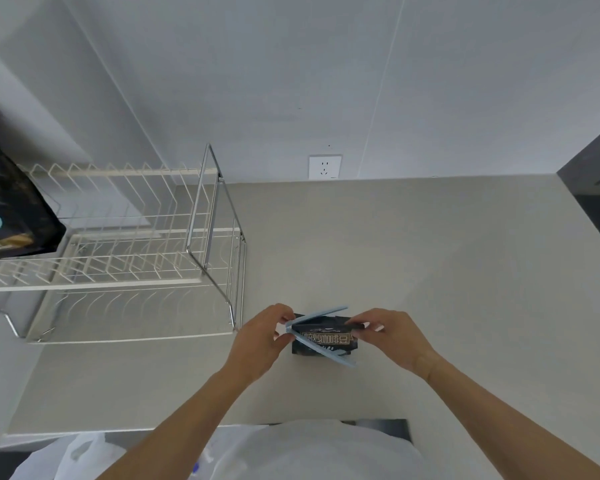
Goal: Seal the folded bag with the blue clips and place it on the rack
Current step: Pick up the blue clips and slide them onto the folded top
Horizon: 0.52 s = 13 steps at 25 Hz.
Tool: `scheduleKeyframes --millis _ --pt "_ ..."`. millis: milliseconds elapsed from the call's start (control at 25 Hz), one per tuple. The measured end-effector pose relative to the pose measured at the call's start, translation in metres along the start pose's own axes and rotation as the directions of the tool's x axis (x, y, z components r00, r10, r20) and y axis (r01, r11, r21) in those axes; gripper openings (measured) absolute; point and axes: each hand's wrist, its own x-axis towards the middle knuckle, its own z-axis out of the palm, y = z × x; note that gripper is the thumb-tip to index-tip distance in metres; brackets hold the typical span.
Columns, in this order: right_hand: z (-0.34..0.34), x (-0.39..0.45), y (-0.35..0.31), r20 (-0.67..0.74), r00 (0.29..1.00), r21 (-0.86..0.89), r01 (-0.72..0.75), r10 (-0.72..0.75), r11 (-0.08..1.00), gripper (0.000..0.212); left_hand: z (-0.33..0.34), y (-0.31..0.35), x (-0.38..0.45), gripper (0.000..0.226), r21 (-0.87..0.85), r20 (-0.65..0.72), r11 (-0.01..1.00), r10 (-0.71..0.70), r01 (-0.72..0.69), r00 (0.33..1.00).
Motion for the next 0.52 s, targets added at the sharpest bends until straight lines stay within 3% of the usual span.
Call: scheduleKeyframes --millis 200,520 --pt "0.001 0.002 -0.001 -0.013 1.0 -0.007 -0.019 0.019 1.0 0.016 0.009 0.004 0.003 0.036 -0.06 0.022 0.993 -0.103 0.104 0.994" --pt "0.007 0.005 0.0 -0.08 0.996 0.018 -0.025 0.026 1.0 0.016 0.019 0.015 0.012 0.047 -0.061 -0.008 0.993 -0.099 0.098 0.995"
